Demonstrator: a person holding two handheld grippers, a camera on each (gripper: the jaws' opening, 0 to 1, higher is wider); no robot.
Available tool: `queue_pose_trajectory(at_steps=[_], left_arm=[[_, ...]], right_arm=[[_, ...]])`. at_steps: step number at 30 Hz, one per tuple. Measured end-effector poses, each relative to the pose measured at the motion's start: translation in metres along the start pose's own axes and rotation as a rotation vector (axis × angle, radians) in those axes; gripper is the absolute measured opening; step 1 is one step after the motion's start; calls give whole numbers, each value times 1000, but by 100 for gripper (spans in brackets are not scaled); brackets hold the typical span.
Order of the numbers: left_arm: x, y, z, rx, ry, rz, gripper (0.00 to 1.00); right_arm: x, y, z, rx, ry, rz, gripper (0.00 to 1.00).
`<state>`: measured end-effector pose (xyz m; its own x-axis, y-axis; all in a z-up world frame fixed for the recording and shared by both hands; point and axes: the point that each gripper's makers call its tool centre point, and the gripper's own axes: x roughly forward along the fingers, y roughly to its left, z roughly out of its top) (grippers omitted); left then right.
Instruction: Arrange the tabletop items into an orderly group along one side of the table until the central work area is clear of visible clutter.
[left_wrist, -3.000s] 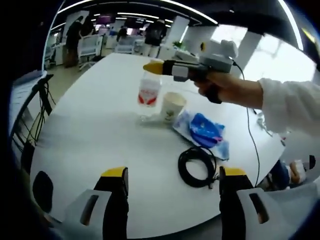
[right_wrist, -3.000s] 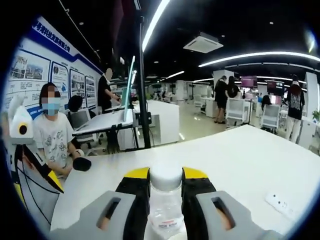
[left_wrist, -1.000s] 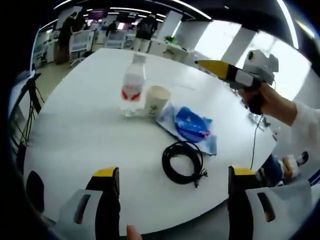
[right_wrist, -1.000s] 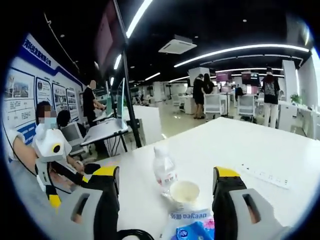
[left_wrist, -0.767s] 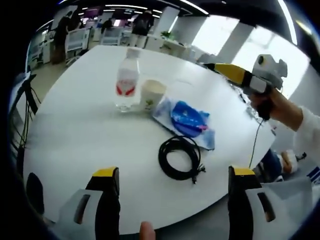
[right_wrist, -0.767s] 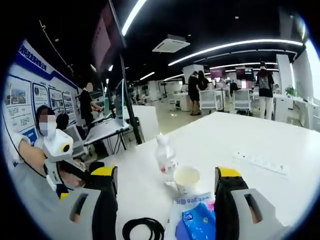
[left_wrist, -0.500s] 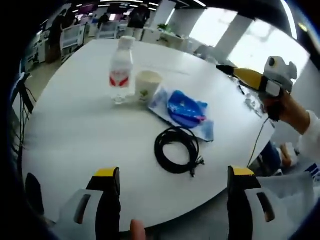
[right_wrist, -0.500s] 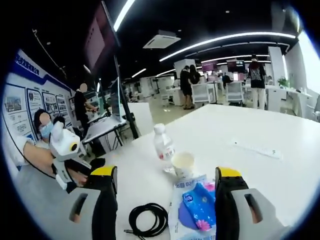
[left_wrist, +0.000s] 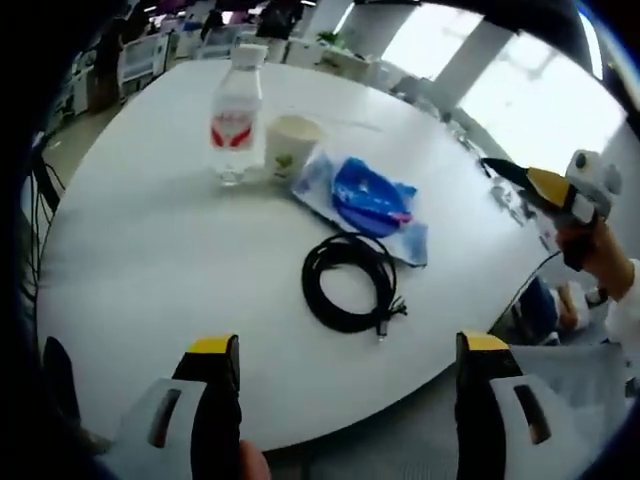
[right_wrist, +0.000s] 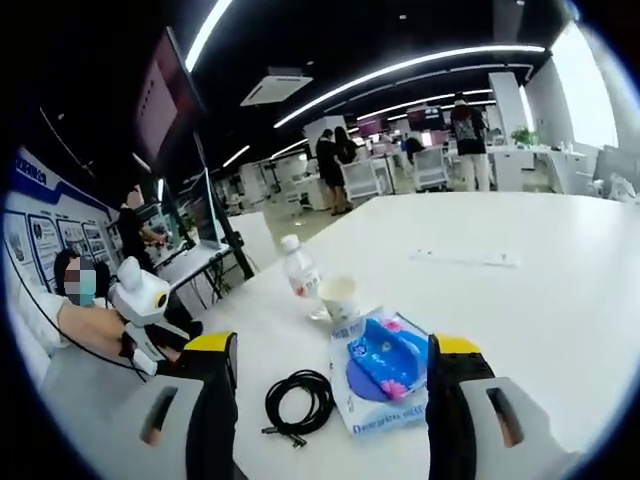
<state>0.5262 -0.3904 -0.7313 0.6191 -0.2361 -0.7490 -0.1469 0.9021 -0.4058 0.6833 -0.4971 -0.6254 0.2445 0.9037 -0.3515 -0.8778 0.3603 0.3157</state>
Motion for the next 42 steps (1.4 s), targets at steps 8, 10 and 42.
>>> queue_pose_trajectory(at_steps=[8,10,42], left_arm=[[0,-1,3,41,-7,0,87],[1,0,3,21,-12,-4,87],[-4,-13,42,189,-66,-9,81]], right_arm=[[-19,8,-9,9,-3,-45,76],[-23,11,-10,11,-7,-58,76],[-20,-52,-50,185,24,-100,67]])
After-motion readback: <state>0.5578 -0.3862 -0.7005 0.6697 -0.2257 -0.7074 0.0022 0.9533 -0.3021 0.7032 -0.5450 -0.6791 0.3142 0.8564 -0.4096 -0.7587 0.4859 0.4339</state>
